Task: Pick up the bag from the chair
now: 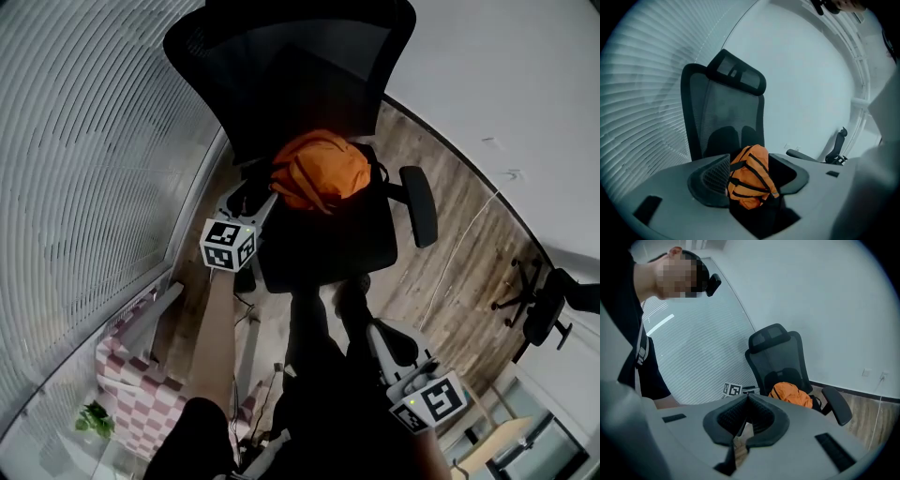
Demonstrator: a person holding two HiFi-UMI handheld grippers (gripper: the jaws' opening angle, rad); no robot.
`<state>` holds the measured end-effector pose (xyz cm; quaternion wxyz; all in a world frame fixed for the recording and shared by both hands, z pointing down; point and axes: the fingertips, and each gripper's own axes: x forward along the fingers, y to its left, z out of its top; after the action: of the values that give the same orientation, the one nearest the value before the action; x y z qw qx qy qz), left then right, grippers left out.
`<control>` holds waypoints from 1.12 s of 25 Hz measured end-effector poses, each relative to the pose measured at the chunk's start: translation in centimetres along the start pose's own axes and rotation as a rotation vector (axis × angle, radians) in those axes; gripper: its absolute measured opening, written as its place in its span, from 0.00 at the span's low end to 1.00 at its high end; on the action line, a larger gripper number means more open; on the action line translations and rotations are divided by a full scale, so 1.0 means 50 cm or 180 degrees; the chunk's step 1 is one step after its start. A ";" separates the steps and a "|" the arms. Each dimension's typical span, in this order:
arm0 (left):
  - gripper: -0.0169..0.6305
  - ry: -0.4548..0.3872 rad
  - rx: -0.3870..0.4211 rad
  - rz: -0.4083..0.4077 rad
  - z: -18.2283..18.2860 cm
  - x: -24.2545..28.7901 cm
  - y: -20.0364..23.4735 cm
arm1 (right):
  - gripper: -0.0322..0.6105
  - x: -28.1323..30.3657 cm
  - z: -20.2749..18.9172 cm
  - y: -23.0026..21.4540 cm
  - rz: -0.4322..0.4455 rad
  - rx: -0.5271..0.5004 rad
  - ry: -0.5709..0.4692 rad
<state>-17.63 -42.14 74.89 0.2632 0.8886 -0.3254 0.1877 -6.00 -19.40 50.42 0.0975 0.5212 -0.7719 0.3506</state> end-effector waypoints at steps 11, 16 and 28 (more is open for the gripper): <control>0.41 0.0490 -0.0005 0.0039 -0.071 0.109 0.073 | 0.08 0.034 0.008 -0.018 -0.0066 0.0195 0.0026; 0.41 0.0596 -0.0024 0.0039 -0.096 0.130 0.081 | 0.08 0.031 -0.001 -0.044 -0.0184 0.0170 0.0116; 0.18 0.0587 -0.0041 0.0076 -0.096 0.151 0.082 | 0.08 0.036 0.002 -0.066 -0.0230 0.0238 0.0113</control>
<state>-15.76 -45.58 83.94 0.2955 0.8619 -0.3116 0.2697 -3.88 -21.48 52.73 0.1042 0.5458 -0.7371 0.3846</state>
